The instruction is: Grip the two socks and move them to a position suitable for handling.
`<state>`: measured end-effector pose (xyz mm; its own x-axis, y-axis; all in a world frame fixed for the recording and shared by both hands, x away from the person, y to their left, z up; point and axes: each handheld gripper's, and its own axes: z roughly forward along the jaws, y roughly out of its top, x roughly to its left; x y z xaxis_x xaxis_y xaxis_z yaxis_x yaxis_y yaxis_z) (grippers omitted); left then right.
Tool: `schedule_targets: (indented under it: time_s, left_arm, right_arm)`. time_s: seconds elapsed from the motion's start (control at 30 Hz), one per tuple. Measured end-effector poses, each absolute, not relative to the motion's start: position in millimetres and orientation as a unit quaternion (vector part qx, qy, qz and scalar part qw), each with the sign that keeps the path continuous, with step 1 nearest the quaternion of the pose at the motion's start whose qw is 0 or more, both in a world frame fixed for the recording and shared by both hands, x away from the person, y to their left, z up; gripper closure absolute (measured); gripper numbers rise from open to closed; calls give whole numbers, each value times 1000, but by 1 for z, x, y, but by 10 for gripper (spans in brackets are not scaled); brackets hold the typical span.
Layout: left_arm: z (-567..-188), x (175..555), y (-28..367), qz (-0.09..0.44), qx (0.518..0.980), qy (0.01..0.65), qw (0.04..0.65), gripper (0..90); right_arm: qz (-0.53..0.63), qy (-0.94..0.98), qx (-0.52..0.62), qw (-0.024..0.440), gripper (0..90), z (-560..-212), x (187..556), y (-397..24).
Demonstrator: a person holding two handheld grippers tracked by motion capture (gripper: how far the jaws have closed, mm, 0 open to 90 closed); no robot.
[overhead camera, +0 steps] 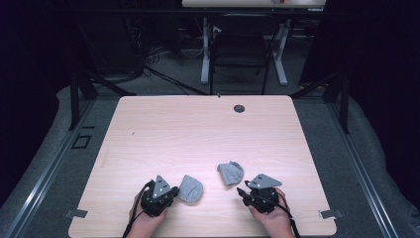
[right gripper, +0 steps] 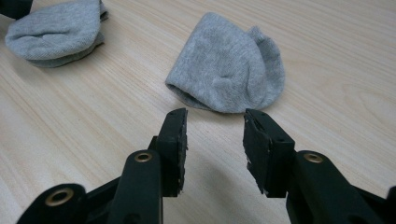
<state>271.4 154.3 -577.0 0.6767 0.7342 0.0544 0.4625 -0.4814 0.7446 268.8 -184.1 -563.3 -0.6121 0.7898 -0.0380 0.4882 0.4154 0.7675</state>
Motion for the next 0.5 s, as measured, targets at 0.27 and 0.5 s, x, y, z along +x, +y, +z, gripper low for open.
schedule_targets:
  time_s: [0.27,0.5]
  left_arm:
    - [-579,268,150,185,847,348,358,895]
    - [-579,263,144,178,850,342,359,894]
  right_arm:
    - [374,818,390,200,594,-563,269,-184]
    - [374,817,390,199,592,-564,269,-184]
